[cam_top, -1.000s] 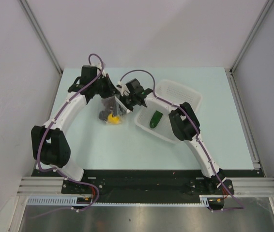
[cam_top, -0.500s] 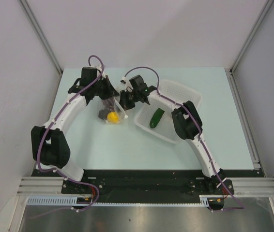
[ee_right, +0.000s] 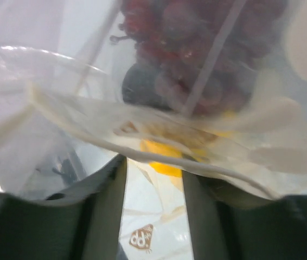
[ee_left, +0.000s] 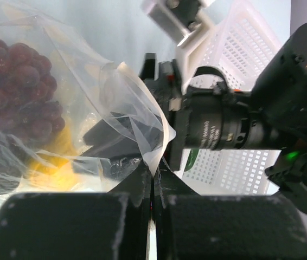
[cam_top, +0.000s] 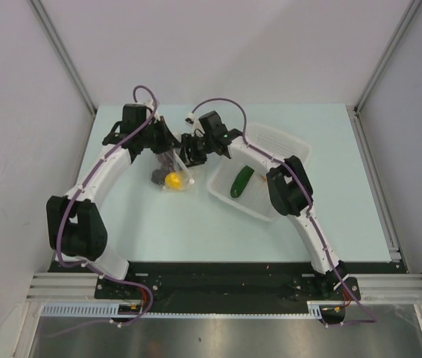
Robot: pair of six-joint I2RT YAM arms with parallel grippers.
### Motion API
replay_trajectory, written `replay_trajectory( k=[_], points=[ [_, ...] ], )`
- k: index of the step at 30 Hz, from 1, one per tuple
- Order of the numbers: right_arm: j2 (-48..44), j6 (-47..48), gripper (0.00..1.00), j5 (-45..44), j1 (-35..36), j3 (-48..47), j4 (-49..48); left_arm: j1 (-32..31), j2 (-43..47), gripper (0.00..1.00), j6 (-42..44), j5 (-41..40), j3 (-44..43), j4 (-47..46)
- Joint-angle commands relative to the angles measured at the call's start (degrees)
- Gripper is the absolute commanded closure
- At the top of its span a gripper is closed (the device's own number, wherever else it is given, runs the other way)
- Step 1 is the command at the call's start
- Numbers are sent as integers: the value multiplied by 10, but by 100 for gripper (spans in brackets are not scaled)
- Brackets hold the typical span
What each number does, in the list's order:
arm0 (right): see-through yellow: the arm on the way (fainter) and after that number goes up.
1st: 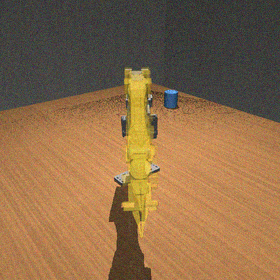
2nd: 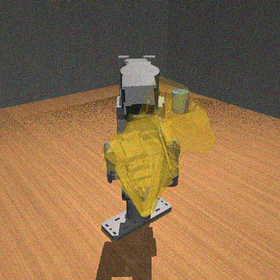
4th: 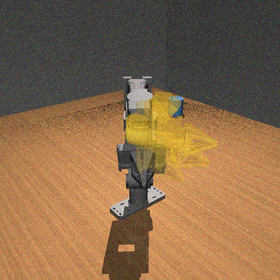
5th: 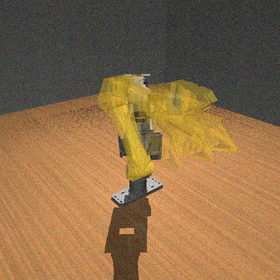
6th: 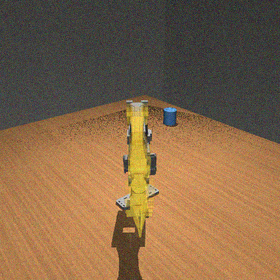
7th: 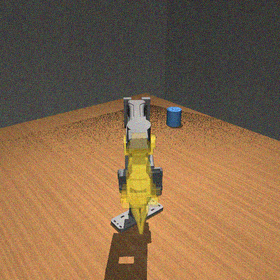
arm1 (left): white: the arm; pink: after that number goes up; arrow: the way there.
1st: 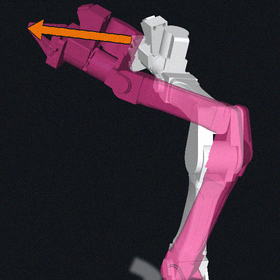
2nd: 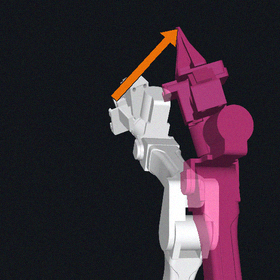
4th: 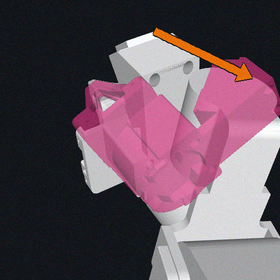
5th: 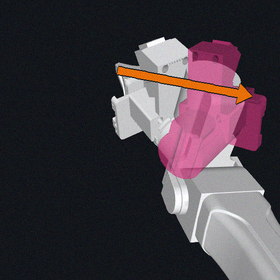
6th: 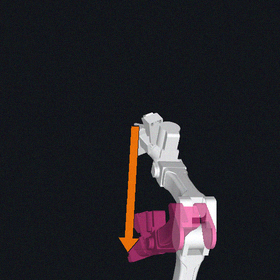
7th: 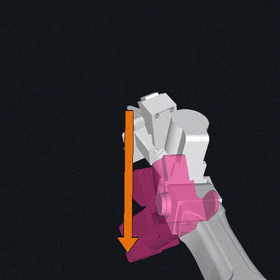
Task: Open the zip-top bag and remove the fake food
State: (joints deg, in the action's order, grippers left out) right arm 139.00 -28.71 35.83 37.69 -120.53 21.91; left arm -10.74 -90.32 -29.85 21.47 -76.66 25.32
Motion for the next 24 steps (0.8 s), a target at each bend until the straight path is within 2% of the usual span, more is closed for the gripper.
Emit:
replay_trajectory(
  k=[1,4,10,17,22,24],
  points=[
    [24,-3,44,14,21,-40,0,-2,27,100,-7,18,-1,-20],
    [36,-5,35,6,26,-44,-2,-5,26,100,-8,21,0,-19],
    [65,1,30,-26,28,-49,20,-19,26,100,-17,22,1,-23],
    [77,22,18,-57,34,-36,36,-24,26,100,-20,19,2,-23],
    [95,-5,20,-42,31,-52,29,-24,29,100,-22,18,7,-25],
    [96,-18,30,-29,30,-48,13,-24,31,100,-21,16,12,-25]
  ],
)
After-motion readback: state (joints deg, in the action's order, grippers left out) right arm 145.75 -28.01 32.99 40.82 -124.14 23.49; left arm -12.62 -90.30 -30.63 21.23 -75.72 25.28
